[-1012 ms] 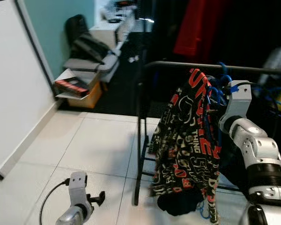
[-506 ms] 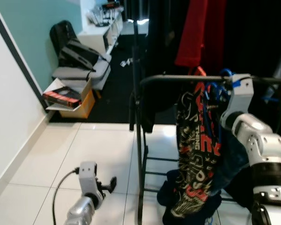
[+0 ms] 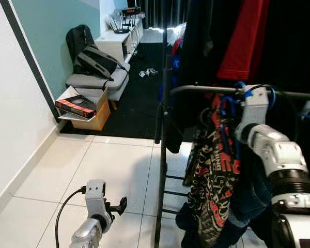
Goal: Hang hanger
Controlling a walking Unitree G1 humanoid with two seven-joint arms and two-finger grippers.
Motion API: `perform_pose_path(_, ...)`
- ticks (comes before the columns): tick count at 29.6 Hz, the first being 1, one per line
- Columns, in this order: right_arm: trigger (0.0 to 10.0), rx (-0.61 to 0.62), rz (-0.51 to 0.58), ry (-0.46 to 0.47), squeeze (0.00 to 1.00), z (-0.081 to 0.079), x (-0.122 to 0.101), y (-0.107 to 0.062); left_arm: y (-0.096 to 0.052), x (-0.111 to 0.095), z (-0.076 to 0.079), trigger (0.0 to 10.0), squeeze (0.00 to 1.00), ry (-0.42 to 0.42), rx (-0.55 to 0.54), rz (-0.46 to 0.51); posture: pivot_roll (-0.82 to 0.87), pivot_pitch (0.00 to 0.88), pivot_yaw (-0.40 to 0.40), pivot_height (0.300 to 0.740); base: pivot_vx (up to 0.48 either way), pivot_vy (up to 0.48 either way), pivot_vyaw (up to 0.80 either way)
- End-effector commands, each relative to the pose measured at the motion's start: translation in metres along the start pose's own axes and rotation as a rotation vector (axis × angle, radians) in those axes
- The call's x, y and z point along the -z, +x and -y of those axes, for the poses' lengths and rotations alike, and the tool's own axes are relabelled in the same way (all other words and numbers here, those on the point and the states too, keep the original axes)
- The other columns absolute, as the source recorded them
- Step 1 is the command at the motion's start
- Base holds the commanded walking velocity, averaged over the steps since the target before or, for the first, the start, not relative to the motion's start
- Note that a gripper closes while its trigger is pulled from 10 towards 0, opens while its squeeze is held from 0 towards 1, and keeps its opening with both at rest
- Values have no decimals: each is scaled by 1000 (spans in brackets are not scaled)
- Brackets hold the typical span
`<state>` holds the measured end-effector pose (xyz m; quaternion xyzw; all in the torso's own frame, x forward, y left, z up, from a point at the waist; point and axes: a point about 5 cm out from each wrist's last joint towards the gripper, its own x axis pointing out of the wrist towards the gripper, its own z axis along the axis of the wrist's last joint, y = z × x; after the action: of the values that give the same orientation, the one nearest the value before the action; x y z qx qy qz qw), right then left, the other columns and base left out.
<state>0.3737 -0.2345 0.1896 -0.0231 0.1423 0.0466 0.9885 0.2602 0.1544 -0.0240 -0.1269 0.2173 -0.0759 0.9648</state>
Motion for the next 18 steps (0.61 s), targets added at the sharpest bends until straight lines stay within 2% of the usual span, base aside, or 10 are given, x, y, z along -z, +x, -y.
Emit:
perform_pose_path(1,10000,-10,28,-27,0,-4,-6,4,-2,3,-5,10000,0,2,-20,-26,-112,0,32,740,0,0,0)
perform_pose_path(3,10000,63,-45,-35,0,3,9,12,-5,9,-9,10000,0,0,-37,-44,-97,0,30,740,0,0,0)
perform_pose_path(8,10000,88,-66,-36,0,6,12,13,-7,11,-10,10000,0,-1,-43,-50,-97,0,30,740,0,0,0)
perform_pose_path(9,10000,120,-91,-46,0,11,20,13,-12,15,-17,10000,0,-4,-54,-64,-88,0,29,740,0,0,0)
perform_pose_path(13,10000,126,-118,-49,0,14,30,13,-21,22,-29,10000,0,-9,-68,-84,-87,0,30,740,0,0,0)
perform_pose_path(15,10000,126,-118,-49,0,14,30,13,-21,22,-29,10000,0,-9,-68,-84,-87,0,30,740,0,0,0)
perform_pose_path(16,10000,113,-109,-38,90,14,31,13,-23,24,-31,10000,0,-11,-72,-92,-86,0,30,740,0,0,0)
perform_pose_path(17,10000,113,-109,-38,90,14,31,13,-23,24,-31,10000,0,-11,-72,-92,-86,0,30,740,0,0,0)
perform_pose_path(18,10000,85,-75,-14,1000,12,31,12,-25,28,-30,10000,0,-12,-74,-104,-87,0,30,740,0,0,0)
